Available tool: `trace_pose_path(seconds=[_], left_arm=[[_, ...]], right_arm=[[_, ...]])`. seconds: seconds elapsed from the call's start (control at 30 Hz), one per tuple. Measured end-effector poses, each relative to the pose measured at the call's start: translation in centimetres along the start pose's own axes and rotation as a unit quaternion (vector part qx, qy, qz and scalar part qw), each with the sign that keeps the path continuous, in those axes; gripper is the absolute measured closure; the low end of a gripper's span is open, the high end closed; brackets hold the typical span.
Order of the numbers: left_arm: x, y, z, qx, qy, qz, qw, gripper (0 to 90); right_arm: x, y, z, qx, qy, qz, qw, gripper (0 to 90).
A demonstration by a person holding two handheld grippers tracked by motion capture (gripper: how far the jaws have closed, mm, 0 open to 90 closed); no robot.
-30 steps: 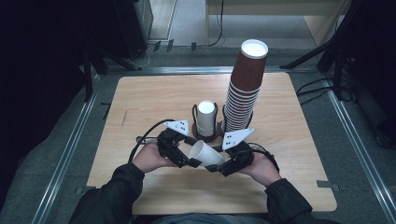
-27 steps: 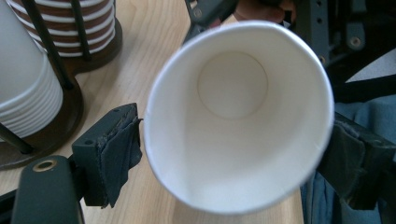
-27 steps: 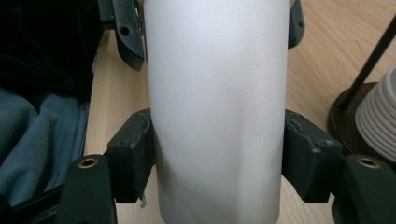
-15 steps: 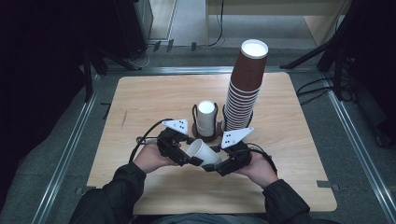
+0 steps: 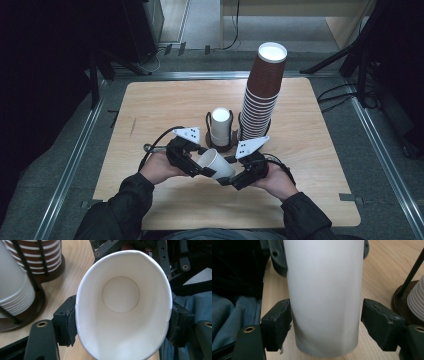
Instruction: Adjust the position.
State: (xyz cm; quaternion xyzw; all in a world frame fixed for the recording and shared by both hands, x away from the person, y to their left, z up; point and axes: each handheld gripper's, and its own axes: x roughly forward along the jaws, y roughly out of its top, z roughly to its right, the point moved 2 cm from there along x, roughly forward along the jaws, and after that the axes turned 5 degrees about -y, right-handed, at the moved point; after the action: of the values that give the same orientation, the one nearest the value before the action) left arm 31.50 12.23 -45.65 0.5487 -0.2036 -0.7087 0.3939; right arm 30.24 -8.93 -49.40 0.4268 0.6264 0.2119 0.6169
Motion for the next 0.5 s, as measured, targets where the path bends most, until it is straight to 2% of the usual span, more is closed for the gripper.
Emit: trace_pose_path(seconds=[0.1, 0.27, 0.4, 0.5], left_arm=[[-0.23, -0.15, -0.08, -0.001, 0.003, -0.013, 0.9999, 26.4], [-0.19, -0.40, -0.14, 0.005, 0.007, -0.049, 0.9987, 26.3], [0.11, -0.38, -0.09, 0.016, 0.021, -0.079, 0.9965, 26.3], [0.47, -0.31, -0.07, 0.020, 0.033, -0.105, 0.9937, 26.4]], right_arm=[[0.06, -0.07, 0.00, 0.002, 0.001, -0.006, 1.0000, 24.1], [0.32, -0.19, -0.01, -0.003, -0.005, -0.016, 0.9998, 23.8], [0.61, -0.37, -0.15, -0.008, -0.008, -0.032, 0.9994, 23.8], [0.91, -0.51, -0.15, -0.015, -0.013, -0.041, 0.9990, 23.8]])
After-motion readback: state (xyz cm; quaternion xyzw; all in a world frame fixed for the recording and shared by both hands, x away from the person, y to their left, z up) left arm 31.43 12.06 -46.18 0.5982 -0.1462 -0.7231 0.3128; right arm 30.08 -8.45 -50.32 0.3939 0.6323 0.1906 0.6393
